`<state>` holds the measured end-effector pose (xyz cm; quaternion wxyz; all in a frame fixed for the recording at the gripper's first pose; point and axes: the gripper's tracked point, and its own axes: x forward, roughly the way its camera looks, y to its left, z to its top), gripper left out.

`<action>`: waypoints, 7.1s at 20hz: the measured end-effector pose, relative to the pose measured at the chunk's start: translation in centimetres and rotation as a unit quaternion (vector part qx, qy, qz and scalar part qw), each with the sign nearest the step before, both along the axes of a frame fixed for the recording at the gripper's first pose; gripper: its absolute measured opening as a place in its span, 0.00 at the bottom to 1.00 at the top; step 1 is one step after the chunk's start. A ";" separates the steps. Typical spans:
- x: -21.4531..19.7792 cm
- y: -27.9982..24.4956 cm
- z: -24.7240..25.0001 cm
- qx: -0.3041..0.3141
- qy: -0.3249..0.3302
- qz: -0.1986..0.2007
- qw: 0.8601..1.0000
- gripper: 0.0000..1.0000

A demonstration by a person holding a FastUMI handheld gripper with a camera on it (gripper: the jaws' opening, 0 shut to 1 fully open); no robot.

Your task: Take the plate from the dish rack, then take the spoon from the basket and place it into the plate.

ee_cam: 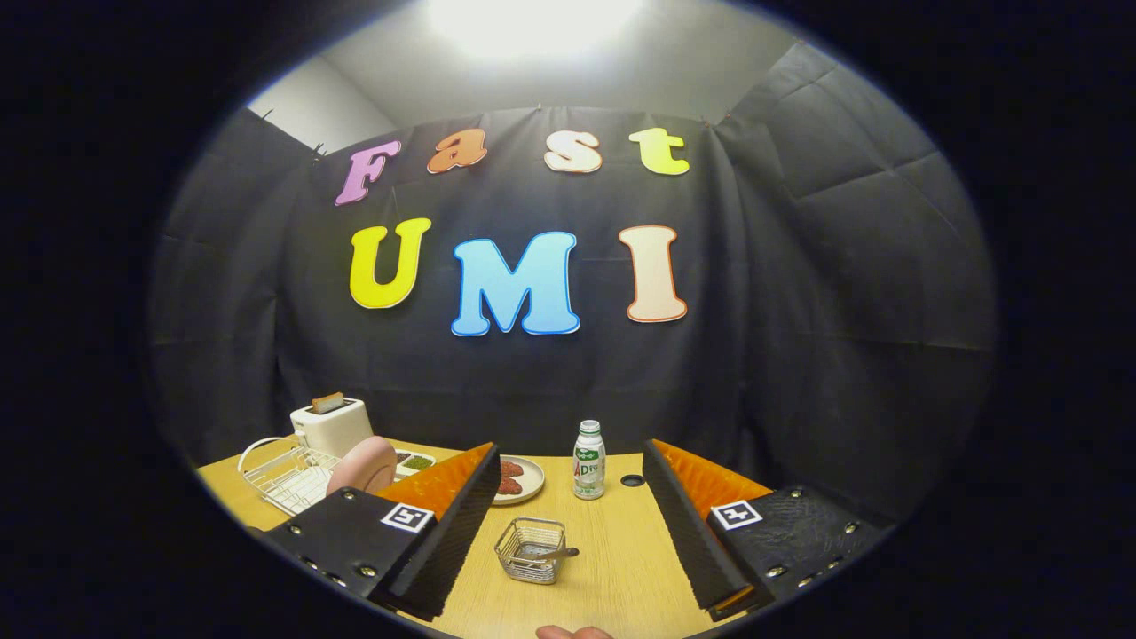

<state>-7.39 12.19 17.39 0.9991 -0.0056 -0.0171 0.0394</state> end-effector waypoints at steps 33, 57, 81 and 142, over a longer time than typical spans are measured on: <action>10.0 25.5 -6.5 -0.029 0.254 -0.013 0.967 0.85; 12.2 28.5 -10.1 -0.219 0.305 -0.174 0.910 0.08; 3.4 15.0 2.5 -0.048 0.238 -0.141 0.960 0.08; -3.7 -0.9 -7.5 0.057 0.054 0.042 0.996 0.31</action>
